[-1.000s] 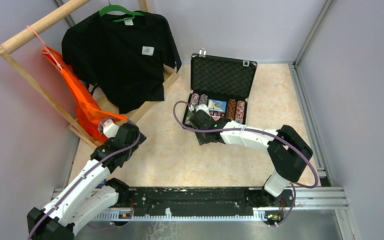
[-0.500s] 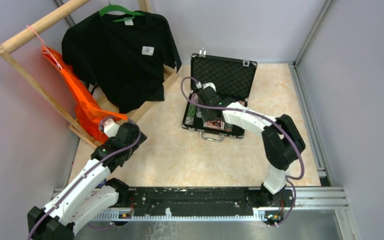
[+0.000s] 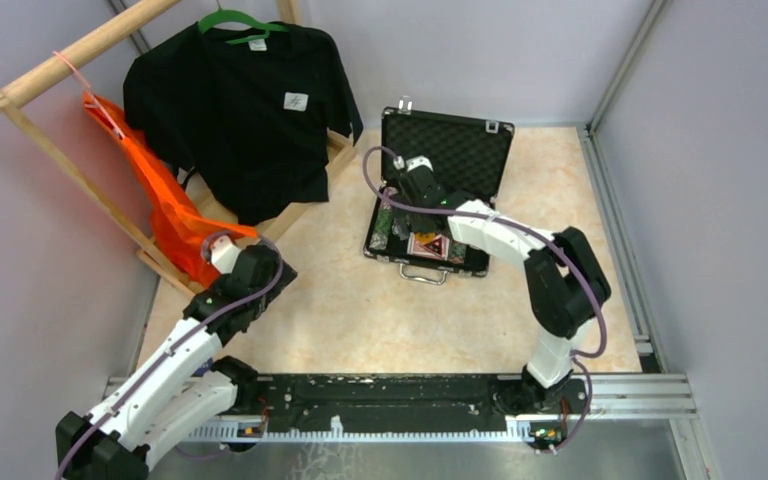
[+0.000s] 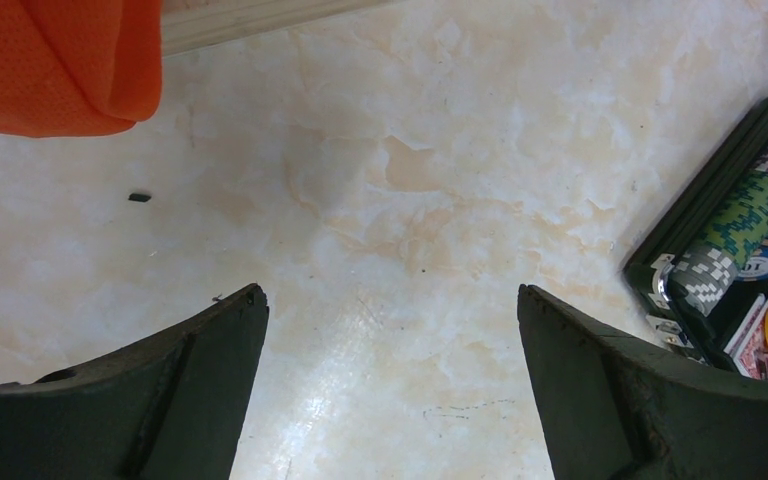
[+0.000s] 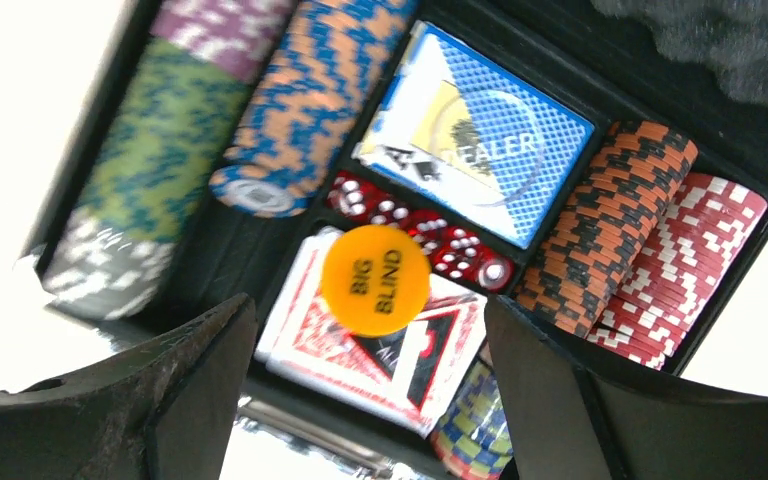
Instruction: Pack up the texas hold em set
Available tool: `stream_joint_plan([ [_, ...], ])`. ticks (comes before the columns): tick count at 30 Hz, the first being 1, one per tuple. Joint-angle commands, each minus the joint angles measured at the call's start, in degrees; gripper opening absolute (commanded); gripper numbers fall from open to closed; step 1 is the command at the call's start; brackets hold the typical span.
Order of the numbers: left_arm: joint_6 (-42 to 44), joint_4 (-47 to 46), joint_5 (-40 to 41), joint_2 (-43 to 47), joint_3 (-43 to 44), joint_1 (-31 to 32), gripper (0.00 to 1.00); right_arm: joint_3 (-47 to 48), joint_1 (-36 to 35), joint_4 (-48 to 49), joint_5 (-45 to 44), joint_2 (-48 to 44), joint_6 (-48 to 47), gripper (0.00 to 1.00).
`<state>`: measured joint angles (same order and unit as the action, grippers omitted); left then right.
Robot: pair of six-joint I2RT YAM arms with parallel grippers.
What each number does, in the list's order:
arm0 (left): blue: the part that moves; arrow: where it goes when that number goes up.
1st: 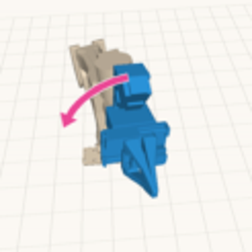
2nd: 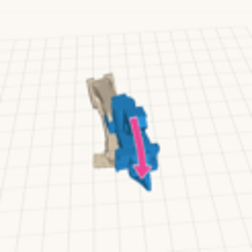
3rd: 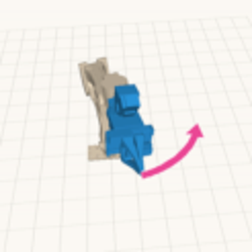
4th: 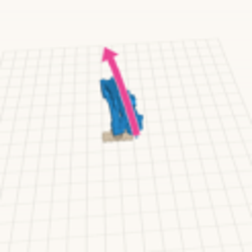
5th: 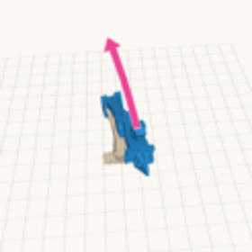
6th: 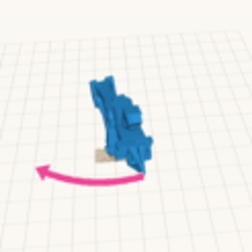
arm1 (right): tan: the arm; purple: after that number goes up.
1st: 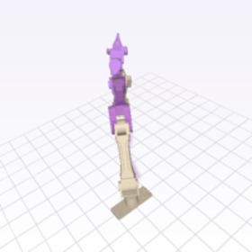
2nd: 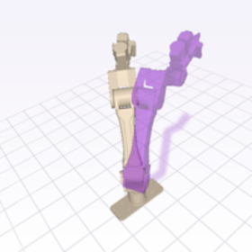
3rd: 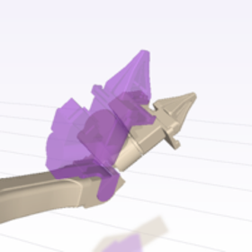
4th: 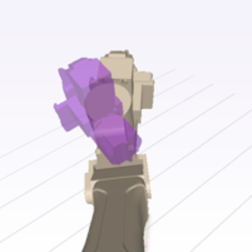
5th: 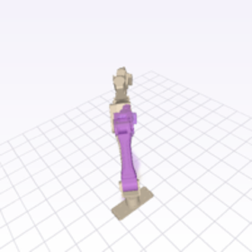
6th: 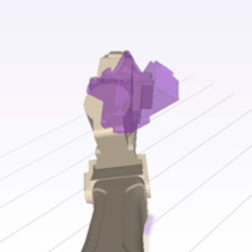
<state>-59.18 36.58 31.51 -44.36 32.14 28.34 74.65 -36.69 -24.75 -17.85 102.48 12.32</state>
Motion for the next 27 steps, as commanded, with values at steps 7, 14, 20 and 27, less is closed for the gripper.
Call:
stream_joint_plan([
  [7,4.4,1.9,1.1,1.5,9.4,-0.4,0.99,-8.1,-9.2,14.4,13.5,-13.1,2.0,0.78],
  [14,-5.9,17.0,6.8,-0.6,12.1,-0.4,0.98,-4.7,-16.5,17.6,21.1,-8.3,4.5,0.74],
  [20,-36.9,40.4,8.1,-7.3,15.2,-0.4,0.95,1.4,-17.5,15.1,26.1,-2.4,6.2,0.74],
  [27,-54.6,34.3,7.5,-5.1,8.1,-0.4,0.89,18.7,-16.0,7.8,25.1,9.9,3.6,0.76],
])
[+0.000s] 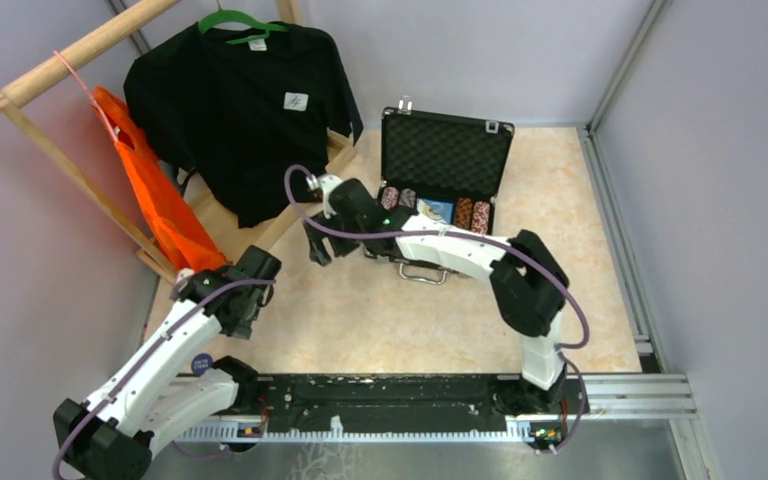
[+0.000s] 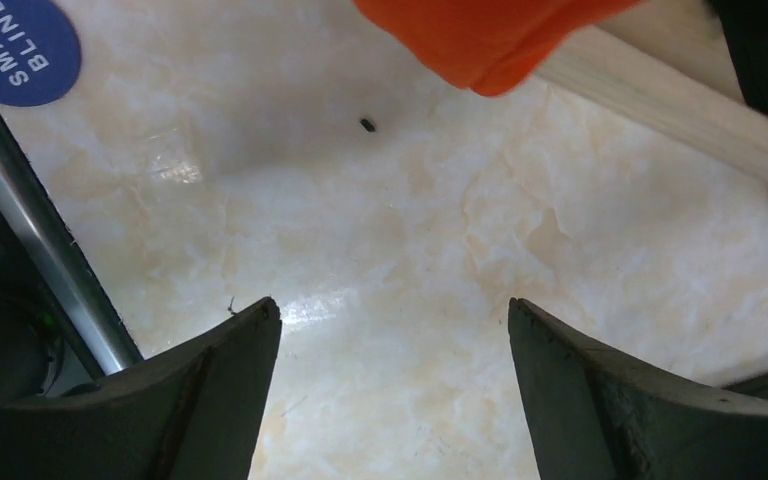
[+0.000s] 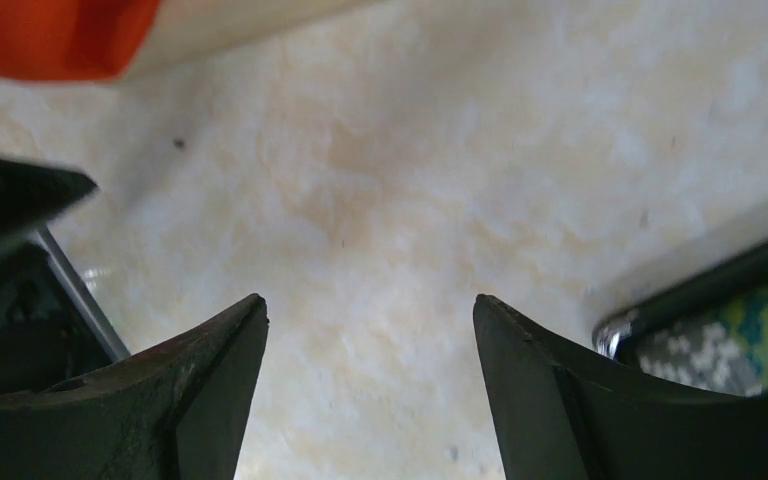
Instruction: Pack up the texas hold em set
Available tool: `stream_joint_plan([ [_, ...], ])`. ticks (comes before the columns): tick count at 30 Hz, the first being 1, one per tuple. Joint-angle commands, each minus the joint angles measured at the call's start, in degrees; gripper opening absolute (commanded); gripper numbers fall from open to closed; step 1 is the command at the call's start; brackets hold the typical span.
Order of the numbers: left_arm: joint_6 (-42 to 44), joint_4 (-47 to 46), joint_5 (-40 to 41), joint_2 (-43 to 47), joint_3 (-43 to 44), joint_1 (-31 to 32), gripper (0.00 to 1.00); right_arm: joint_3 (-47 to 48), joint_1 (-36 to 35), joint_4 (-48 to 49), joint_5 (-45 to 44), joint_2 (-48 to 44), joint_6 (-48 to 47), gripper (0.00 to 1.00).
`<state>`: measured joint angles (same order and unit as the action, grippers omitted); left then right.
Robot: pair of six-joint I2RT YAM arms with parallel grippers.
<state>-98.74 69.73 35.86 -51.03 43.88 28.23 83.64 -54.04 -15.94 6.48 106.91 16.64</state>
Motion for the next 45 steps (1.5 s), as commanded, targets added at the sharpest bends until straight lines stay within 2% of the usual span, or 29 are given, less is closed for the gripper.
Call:
stream_joint_plan([
  [1,-13.7,0.4,4.8,1.2,-4.3,-0.3,0.89,12.0,2.0,-1.6,0.8,7.5,-0.4,0.76],
  [2,-11.7,0.4,7.2,0.7,-4.4,-0.3,0.92,14.4,2.6,-2.1,0.9,9.5,0.2,0.76],
  [4,-13.6,3.9,10.1,-1.3,-4.4,-0.3,0.93,16.9,3.6,-2.2,0.3,12.2,0.3,0.81],
  [7,-18.4,10.7,13.8,-4.6,-3.8,-0.3,0.95,14.6,4.5,0.7,-6.3,12.0,-2.8,0.89],
  [9,-17.6,11.3,16.6,-6.1,-4.3,-0.3,0.97,12.6,4.8,2.1,-9.0,10.9,-4.6,0.93],
  [11,-18.8,11.3,17.9,-6.9,-5.3,-0.3,0.96,10.2,4.9,3.3,-11.2,9.1,-5.2,0.97],
  [15,-19.9,11.3,20.9,-8.7,-7.0,-0.3,0.98,-0.7,6.9,11.7,-18.8,-0.2,-9.2,0.99],
  [19,-18.0,9.9,22.7,-6.4,-7.8,-0.3,0.99,-12.4,14.4,13.0,-23.8,-13.6,-13.2,0.99],
  [22,-8.0,1.2,22.2,-4.0,-9.0,-0.2,0.99,-23.9,22.7,16.4,-26.7,-23.0,-14.2,0.99],
  [24,0.0,-6.5,21.1,-3.0,-10.5,-0.3,0.99,-32.1,28.3,21.8,-26.9,-28.8,-15.3,0.99],
  [27,4.6,-12.4,20.7,-2.5,-12.2,-0.3,0.99,-41.8,35.5,31.3,-25.4,-33.9,-16.5,0.99],
  [30,8.5,-16.2,19.9,-3.2,-12.3,-0.1,0.99,-45.6,41.0,34.2,-23.5,-33.0,-18.4,0.99],
  [32,10.7,-18.3,19.4,-3.9,-12.2,-0.2,0.99,-50.9,42.2,43.1,-24.2,-32.2,-22.7,0.99],
  [34,12.5,-20.1,18.9,-4.9,-12.3,-0.2,0.99,-57.7,45.9,53.2,-19.5,-31.6,-20.9,0.99],
  [36,12.7,-20.6,18.8,-6.1,-12.3,-0.2,0.99,-63.8,49.1,63.1,-14.0,-31.0,-18.1,0.99],
  [39,11.8,-19.6,18.8,-8.7,-11.4,-0.2,0.99,-72.3,49.4,80.8,-12.9,-27.3,-19.3,0.99],
  [42,9.5,-18.3,18.2,-11.8,-9.8,-0.2,0.99,-74.5,50.1,88.6,-13.2,-23.8,-18.8,0.99],
  [45,7.5,-16.2,17.5,-14.2,-7.7,-0.2,0.99,-74.7,50.1,88.0,-12.0,-24.4,-19.2,0.99],
])
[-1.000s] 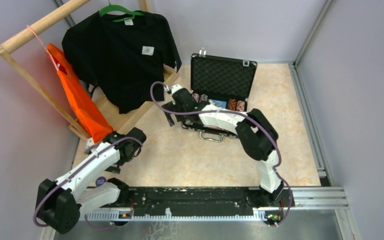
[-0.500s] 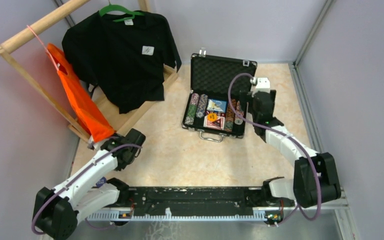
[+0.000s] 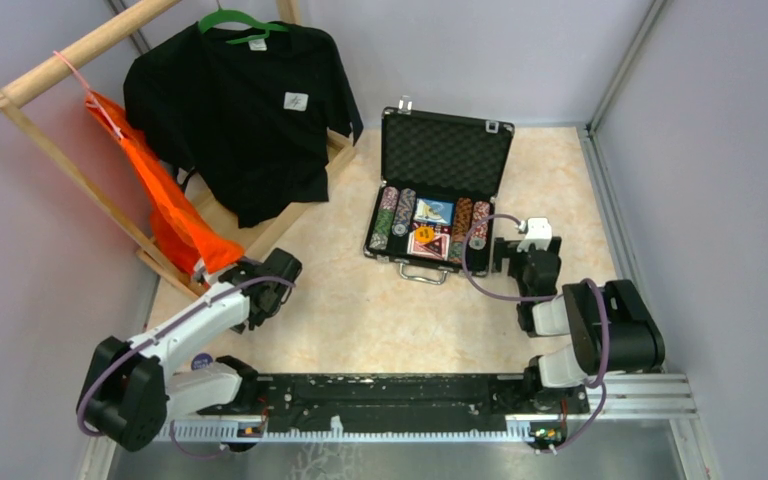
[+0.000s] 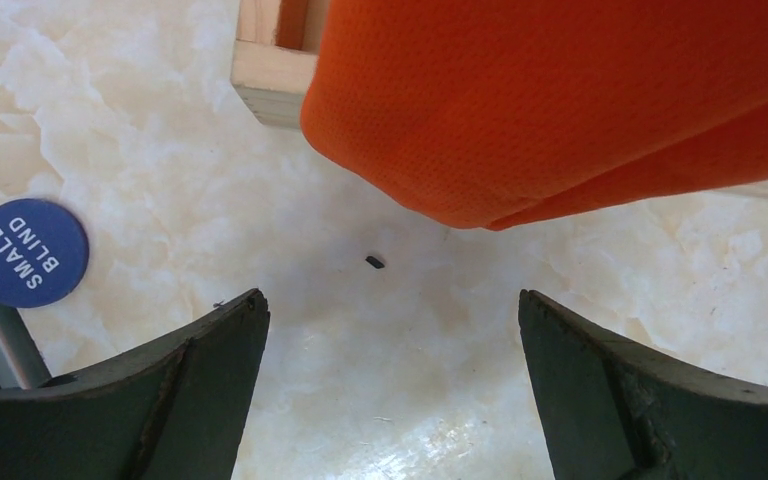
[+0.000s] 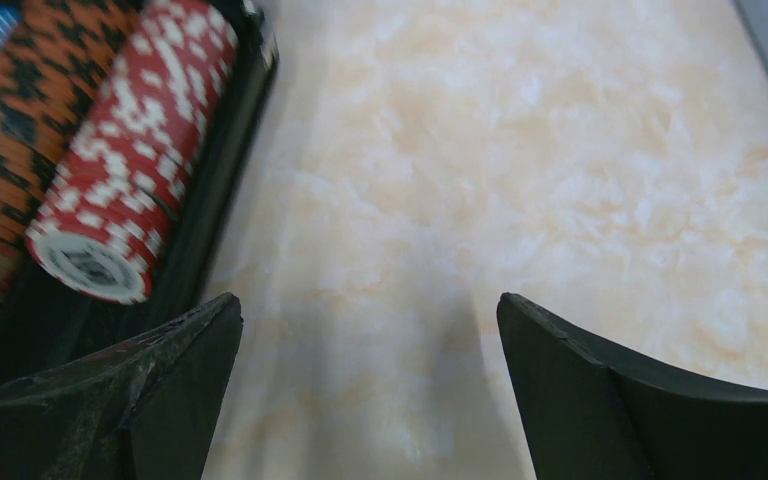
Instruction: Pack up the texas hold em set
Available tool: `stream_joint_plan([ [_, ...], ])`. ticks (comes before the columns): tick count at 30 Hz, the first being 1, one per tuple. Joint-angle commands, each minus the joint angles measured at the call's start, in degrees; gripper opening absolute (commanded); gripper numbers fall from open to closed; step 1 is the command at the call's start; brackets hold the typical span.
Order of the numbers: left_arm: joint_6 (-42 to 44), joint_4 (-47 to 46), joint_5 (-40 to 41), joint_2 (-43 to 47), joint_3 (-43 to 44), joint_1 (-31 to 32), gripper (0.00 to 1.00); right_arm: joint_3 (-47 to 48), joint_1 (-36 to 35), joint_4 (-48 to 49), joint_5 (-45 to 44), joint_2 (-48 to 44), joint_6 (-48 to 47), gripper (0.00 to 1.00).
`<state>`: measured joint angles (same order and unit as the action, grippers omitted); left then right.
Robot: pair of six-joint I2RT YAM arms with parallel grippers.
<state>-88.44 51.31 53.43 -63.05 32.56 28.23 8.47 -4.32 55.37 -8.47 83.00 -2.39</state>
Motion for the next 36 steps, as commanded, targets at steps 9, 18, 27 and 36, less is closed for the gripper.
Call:
stream_joint_plan([
  [9,-4.3,2.2,-1.6,-3.5,4.6,-0.1,0.99,0.8,0.4,16.0,2.1,-0.4,0.2,0.99],
  [18,-11.6,10.8,-7.8,-16.7,14.5,-0.2,0.99,0.7,0.4,16.7,2.1,-0.2,0.2,0.99],
  [27,-27.3,22.3,-8.8,-22.8,22.3,-0.3,0.99,0.7,0.4,16.7,2.1,-0.2,0.2,0.99],
  [36,-19.6,29.7,-13.3,-39.0,32.6,-7.1,1.0,0.8,0.4,16.6,1.9,-0.2,0.3,0.99],
])
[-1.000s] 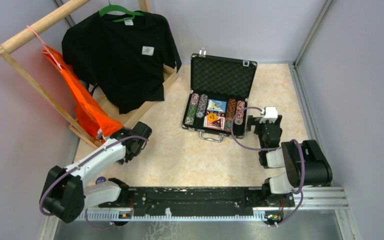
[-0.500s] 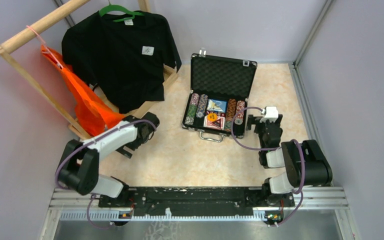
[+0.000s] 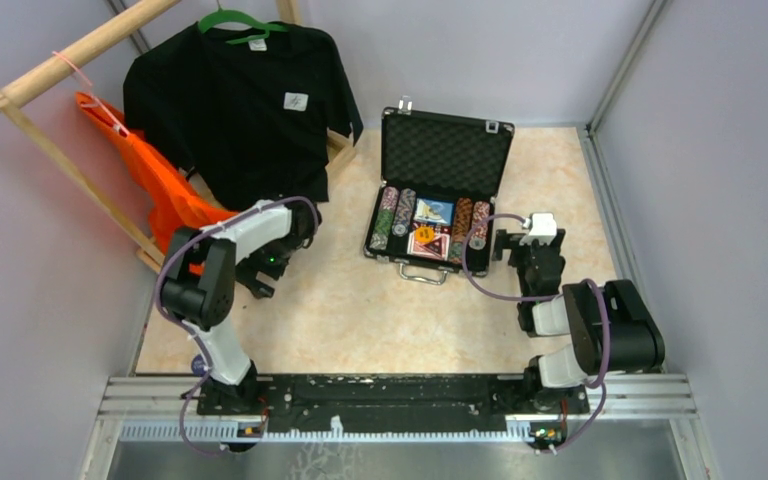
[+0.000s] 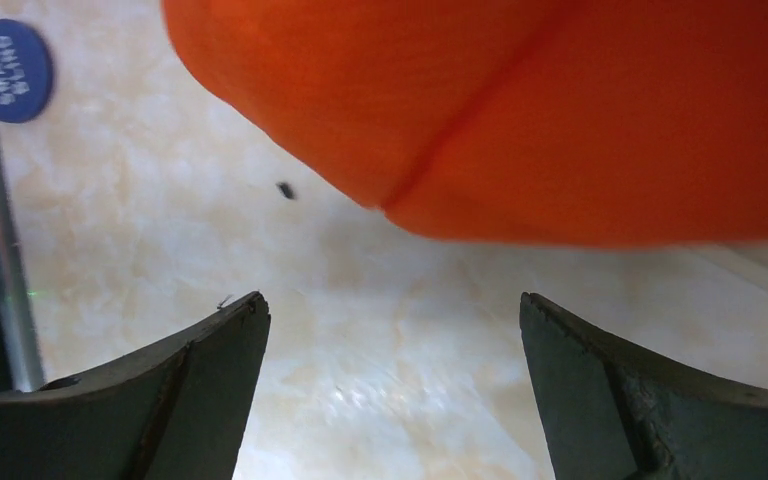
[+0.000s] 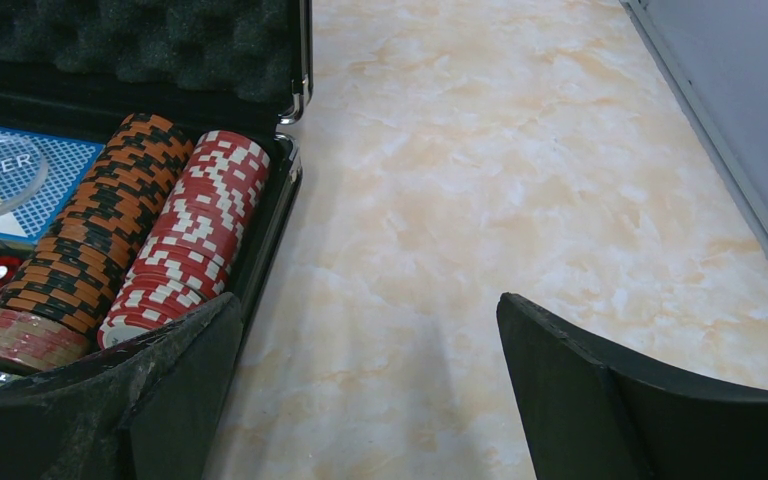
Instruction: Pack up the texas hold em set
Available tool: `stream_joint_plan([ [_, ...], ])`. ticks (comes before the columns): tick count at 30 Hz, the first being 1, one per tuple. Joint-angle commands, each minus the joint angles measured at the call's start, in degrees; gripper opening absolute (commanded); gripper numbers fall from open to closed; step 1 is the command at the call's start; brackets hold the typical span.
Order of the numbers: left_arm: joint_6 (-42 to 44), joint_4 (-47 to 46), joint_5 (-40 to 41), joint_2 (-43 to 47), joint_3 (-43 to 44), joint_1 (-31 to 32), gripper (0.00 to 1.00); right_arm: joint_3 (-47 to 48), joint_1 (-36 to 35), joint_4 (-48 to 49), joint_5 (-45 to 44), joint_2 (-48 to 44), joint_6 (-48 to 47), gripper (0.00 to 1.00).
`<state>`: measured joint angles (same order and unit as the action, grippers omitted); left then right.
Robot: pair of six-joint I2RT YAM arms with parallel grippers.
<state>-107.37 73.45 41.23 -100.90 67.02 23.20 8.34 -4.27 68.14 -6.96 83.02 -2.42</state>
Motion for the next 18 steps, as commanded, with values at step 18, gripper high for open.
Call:
stream_joint_plan([
  [18,-7.4,7.7,-11.5,13.5,-22.7,-11.3,1.0,0.9,0.3,3.9,0.3,-0.2,0.3,0.99],
])
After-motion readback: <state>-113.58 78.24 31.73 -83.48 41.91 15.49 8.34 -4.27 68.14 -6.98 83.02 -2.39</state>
